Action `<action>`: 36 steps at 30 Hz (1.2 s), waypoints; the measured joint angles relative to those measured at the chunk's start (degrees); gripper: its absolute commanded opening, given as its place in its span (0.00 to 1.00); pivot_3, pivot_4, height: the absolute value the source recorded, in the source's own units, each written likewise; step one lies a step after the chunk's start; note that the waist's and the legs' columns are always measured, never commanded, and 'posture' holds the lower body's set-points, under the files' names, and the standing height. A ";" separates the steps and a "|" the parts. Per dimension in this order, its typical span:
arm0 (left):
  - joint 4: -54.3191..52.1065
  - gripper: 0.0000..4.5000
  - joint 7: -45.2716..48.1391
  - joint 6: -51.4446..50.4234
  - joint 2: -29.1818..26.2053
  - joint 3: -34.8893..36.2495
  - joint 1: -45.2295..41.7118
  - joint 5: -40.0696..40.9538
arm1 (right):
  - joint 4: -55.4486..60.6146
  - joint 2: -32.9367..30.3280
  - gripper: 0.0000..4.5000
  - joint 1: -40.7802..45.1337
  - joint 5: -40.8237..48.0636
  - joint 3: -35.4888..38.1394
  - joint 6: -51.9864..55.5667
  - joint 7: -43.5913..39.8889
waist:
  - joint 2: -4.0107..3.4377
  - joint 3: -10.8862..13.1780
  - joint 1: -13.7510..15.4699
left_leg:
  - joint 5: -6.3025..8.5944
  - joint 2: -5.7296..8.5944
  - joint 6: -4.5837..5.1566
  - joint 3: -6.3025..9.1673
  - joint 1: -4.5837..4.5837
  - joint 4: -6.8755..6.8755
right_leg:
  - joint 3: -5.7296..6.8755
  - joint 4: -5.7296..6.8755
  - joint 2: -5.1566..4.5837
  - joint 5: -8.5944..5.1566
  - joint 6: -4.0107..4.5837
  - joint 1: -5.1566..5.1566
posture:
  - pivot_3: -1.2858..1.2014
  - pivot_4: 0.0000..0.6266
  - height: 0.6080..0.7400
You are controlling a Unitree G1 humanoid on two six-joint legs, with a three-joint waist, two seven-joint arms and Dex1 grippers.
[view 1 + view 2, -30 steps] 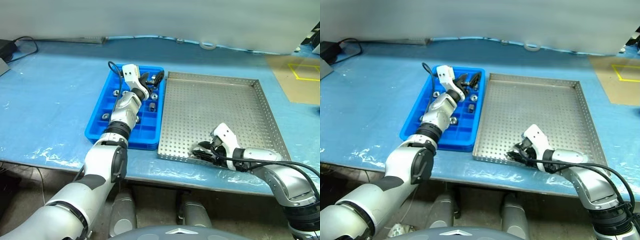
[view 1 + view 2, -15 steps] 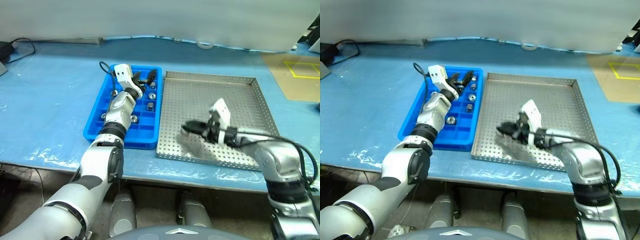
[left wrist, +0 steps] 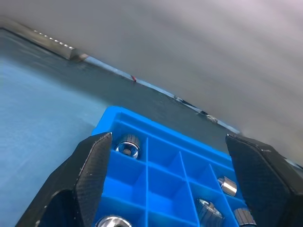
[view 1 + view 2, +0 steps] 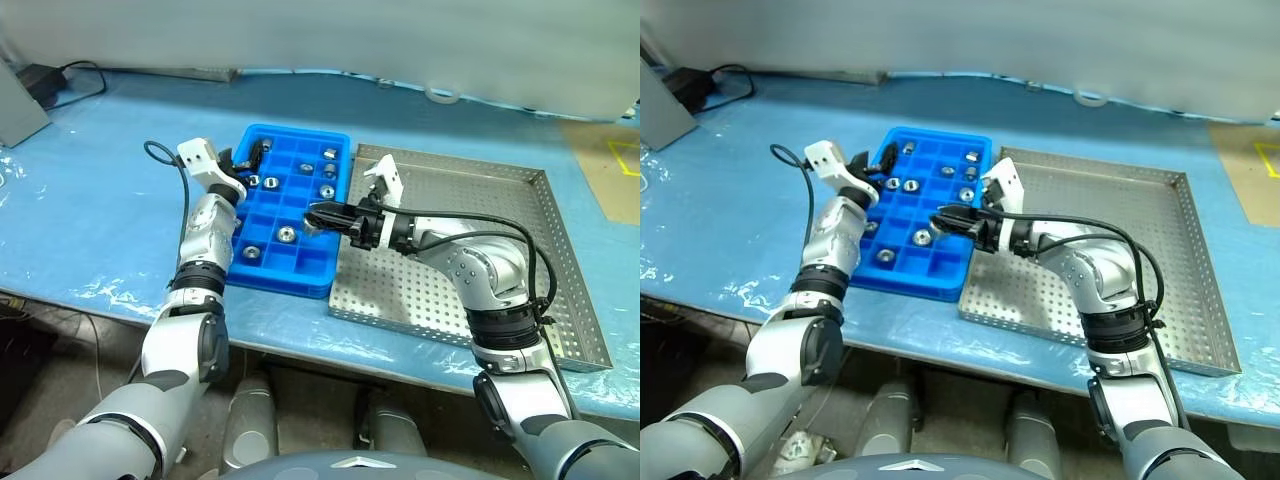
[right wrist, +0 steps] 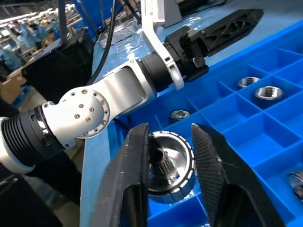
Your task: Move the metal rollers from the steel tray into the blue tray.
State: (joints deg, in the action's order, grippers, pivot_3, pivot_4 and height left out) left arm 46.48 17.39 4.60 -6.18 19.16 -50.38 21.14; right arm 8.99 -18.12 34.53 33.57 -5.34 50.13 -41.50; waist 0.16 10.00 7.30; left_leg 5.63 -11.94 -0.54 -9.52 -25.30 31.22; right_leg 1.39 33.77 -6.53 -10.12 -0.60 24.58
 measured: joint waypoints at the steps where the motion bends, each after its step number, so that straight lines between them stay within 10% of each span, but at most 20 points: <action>1: -0.83 0.94 -0.20 -0.31 0.00 -0.19 0.08 0.00 | -0.03 -0.15 0.59 -0.03 -0.29 -0.78 -0.11 -0.39 | 0.00 0.00 0.00 | -0.03 -0.01 -0.05 0.03 0.00 -0.02 | 0.00 0.01 0.01 0.00 -0.01 0.00 | 0.54 0.24 1.00; 3: -2.29 0.94 -0.38 -0.83 -0.01 -0.54 0.21 0.01 | -0.40 -0.39 0.73 -0.04 -0.87 -1.57 -0.46 -0.80 | 0.00 0.00 -0.01 | -0.05 -0.01 -0.09 0.04 0.02 -0.05 | -0.01 0.01 0.02 0.00 -0.01 0.00 | 0.54 0.24 1.00; 14: -1.17 0.94 2.93 -1.54 0.20 -2.79 -1.39 -0.67 | -2.72 -1.34 0.73 -0.43 -2.17 7.90 -5.09 6.50 | 0.01 0.00 -0.11 | -0.10 0.02 -0.16 0.03 0.00 -0.06 | -0.05 0.01 0.03 0.00 -0.03 0.05 | 0.50 0.24 1.00; 21: -6.96 0.94 23.55 -2.44 -3.47 -15.85 4.04 -5.30 | -3.98 0.78 0.73 -4.30 -3.62 12.17 -7.18 13.95 | 0.00 0.00 -0.68 | -0.09 -0.02 -0.14 -0.11 0.02 -0.18 | -0.05 -0.01 0.12 -0.01 -0.01 0.26 | 0.51 0.24 1.00; 25: -14.50 1.00 32.35 -5.94 -6.21 -19.42 10.72 -4.74 | -1.84 0.24 0.91 -9.90 -7.38 10.29 -8.75 16.45 | 0.00 0.00 -1.21 | -0.12 -0.06 -0.18 -0.12 -0.02 -0.26 | -0.05 -0.01 0.13 -0.02 0.01 0.34 | 0.52 0.24 1.00; 36: -24.96 1.00 40.12 -8.71 -11.84 -22.26 17.59 -5.04 | -0.04 -0.17 0.99 -15.40 -15.41 7.61 -17.43 19.54 | -0.06 -0.03 -1.87 | -0.13 -0.11 -0.23 -0.34 0.15 -0.38 | -0.17 0.07 0.15 -0.13 -0.15 0.47 | 0.53 0.24 1.00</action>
State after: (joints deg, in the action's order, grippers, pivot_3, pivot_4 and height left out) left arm 21.52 57.51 -4.12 -18.02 -3.10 -32.79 16.10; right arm 8.95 -18.30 19.13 18.16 2.27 32.71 -21.96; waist 0.10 9.97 5.44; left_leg 5.49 -12.04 -0.77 -9.86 -25.15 30.84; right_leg 1.21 33.83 -6.38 -10.25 -0.75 25.05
